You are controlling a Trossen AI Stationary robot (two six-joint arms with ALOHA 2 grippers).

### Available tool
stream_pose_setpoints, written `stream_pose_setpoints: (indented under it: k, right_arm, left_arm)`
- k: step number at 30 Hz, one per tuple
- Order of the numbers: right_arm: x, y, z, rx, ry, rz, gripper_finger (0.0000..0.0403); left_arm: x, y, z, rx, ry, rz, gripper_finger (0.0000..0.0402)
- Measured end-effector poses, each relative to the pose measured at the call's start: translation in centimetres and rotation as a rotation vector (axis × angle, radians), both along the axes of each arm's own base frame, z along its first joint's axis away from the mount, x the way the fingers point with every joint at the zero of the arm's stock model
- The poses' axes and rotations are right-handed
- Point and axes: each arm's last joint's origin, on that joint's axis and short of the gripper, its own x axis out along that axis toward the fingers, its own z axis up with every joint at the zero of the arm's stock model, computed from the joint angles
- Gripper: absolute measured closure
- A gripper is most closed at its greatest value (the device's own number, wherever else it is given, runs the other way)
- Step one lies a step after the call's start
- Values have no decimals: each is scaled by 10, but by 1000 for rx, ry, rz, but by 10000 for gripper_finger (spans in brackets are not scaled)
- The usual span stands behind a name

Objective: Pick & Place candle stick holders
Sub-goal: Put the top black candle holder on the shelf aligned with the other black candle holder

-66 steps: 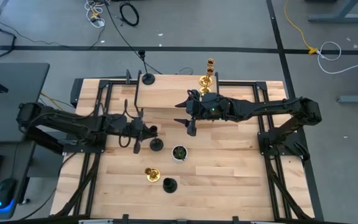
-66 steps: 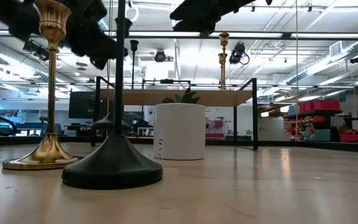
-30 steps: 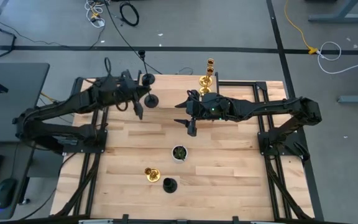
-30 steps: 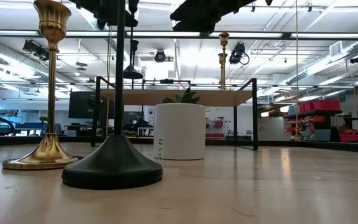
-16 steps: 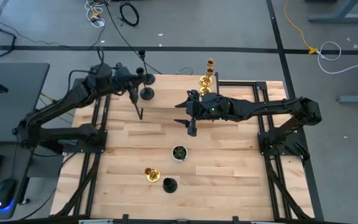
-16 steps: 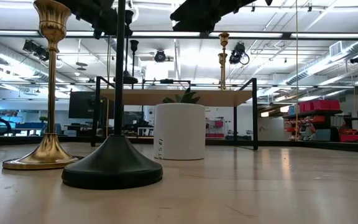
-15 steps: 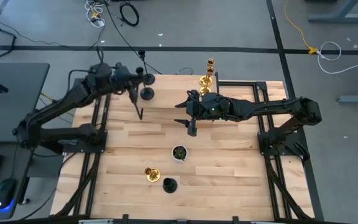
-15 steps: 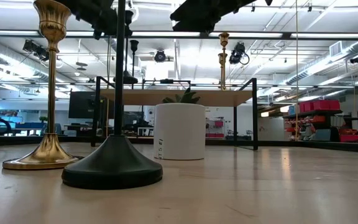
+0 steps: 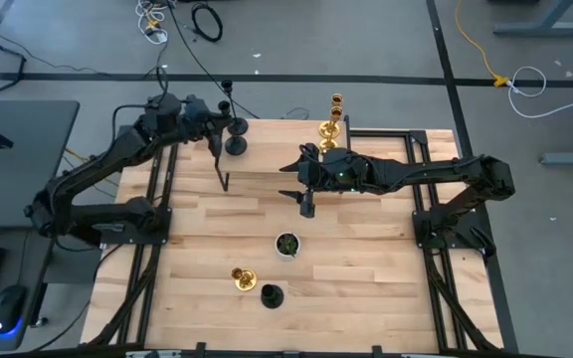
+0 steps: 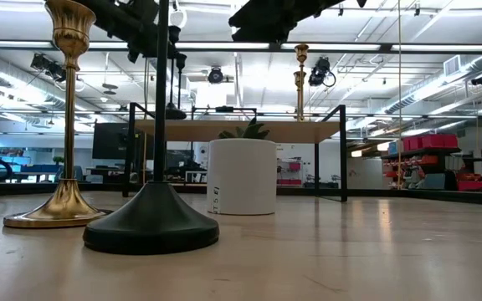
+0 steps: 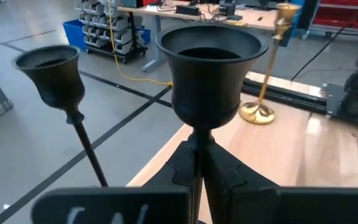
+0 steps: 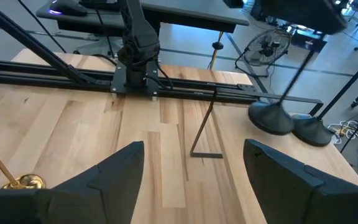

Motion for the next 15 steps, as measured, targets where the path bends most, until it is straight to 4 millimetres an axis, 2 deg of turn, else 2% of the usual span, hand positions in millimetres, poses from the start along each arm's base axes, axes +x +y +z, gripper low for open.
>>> stream_pose_setpoints:
  k: [4, 15]
  right_arm:
    - [0, 0, 0, 0, 0, 0, 129]
    - [0, 0, 0, 0, 0, 0, 129]
  left_arm:
    - [4, 8, -7, -6, 34, 11, 388]
    - [1, 17, -8, -14, 17, -3, 388]
